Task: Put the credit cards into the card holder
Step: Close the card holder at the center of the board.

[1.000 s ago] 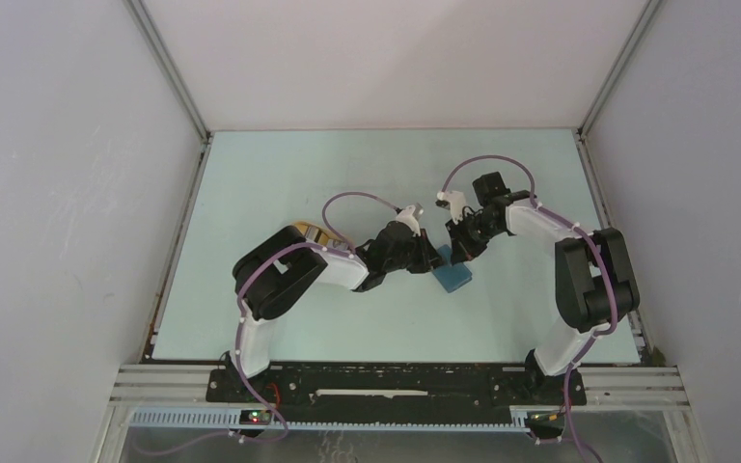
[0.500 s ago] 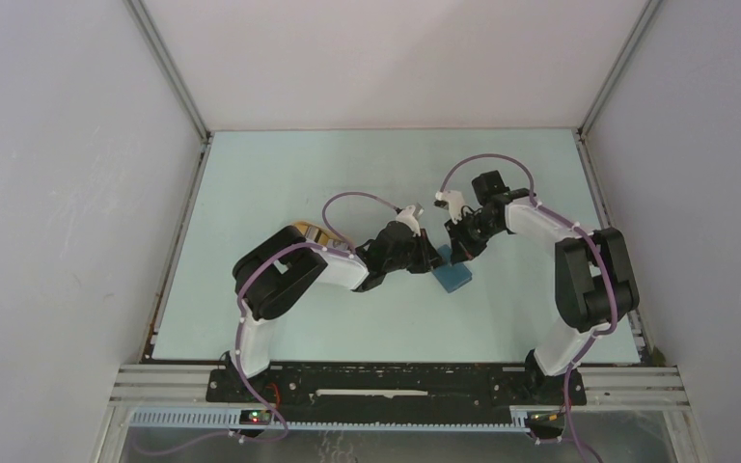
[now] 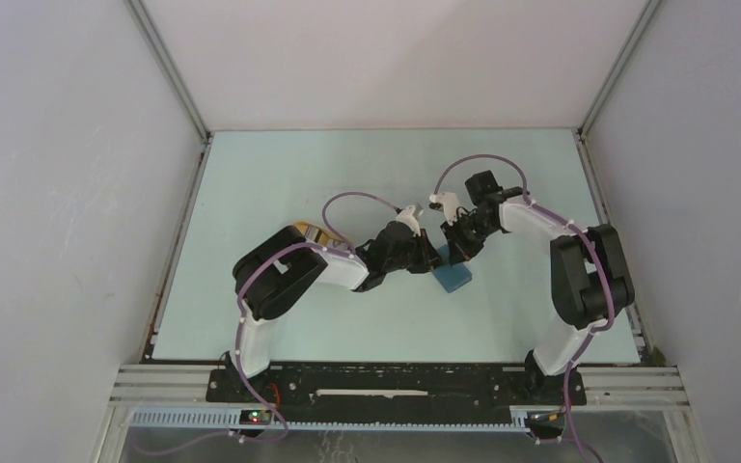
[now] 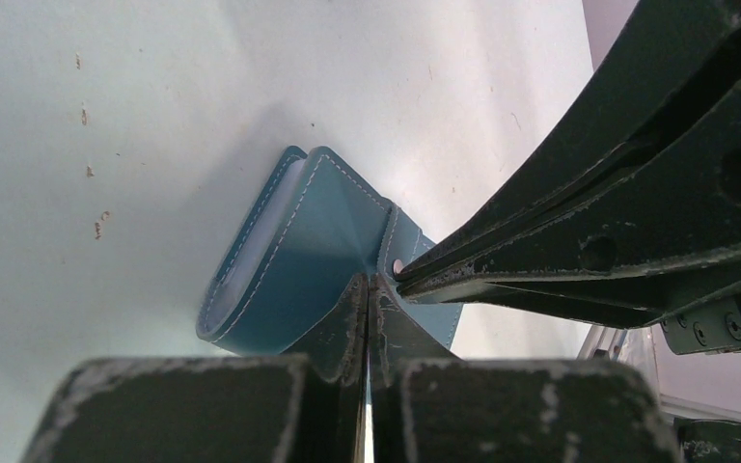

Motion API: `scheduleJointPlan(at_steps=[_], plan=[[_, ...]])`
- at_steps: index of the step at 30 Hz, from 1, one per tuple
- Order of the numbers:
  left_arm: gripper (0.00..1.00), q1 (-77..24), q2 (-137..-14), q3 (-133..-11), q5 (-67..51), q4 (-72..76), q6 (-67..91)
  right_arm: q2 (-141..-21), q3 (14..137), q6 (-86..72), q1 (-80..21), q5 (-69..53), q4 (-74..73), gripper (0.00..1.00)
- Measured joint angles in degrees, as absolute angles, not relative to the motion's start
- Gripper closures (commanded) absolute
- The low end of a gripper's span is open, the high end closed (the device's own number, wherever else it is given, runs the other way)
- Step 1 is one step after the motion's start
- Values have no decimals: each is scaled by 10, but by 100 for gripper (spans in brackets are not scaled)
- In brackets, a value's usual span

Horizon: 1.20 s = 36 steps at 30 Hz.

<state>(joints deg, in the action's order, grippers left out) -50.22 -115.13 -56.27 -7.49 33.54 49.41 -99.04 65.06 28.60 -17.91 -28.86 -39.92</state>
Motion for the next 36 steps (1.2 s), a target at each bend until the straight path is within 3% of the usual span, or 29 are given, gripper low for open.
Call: scheduleJointPlan(at_steps=[36], plan=[[99, -502, -1151, -556, -70, 347, 490, -1033, 689, 262, -181, -286, -440, 100]])
